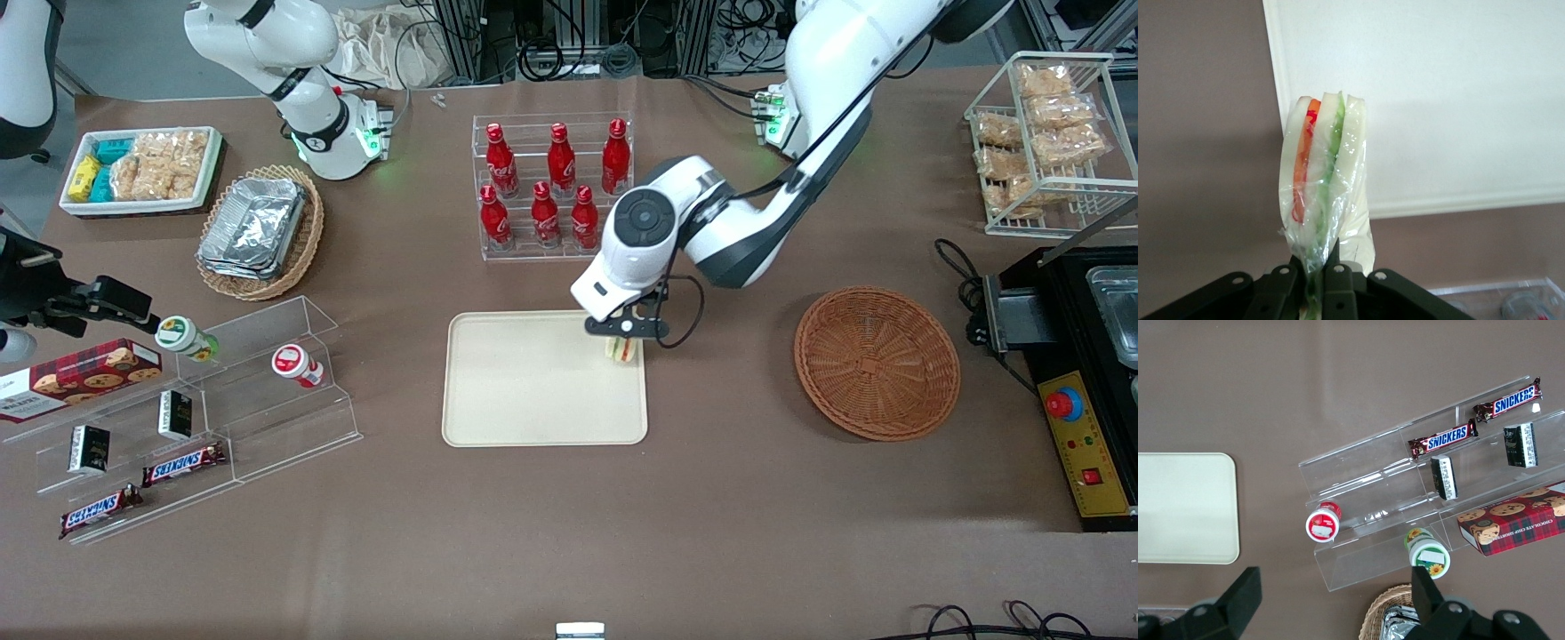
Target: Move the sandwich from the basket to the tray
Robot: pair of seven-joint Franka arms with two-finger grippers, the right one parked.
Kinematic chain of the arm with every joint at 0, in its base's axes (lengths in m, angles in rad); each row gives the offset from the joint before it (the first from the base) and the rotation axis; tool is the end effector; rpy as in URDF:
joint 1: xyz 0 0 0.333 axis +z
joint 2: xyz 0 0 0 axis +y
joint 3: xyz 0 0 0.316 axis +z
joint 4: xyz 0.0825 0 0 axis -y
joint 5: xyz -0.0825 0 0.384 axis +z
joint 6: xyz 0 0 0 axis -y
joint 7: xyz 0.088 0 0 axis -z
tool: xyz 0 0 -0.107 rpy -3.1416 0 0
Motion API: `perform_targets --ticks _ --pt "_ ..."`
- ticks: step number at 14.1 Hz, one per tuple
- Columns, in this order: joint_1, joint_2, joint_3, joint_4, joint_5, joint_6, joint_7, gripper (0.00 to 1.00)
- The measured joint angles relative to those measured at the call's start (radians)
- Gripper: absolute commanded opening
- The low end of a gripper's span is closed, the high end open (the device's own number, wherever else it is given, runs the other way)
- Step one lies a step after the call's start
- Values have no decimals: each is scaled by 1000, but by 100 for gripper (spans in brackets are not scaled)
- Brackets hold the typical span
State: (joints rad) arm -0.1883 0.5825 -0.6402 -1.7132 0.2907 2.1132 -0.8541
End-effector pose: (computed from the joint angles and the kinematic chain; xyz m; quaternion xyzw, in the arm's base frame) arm 0.4864 -0.4451 0.2996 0.9980 -0.0315 -0.0527 0.0113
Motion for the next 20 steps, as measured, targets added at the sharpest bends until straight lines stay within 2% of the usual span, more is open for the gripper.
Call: perform_targets --ticks 2,5,6,7,8,15,17,20 --pt "-7 75 0 45 84 1 -55 16" --pt "-8 117 0 73 121 1 -73 29" --pt "-8 120 0 74 122 1 -74 48" --pt "-8 122 0 74 122 8 -77 84" --pt "-7 124 1 74 122 27 -78 100" --pt "4 116 17 100 122 39 -87 100" --pt "14 57 14 130 112 -76 -95 100" --pt "64 -105 12 159 27 -264 -88 100"
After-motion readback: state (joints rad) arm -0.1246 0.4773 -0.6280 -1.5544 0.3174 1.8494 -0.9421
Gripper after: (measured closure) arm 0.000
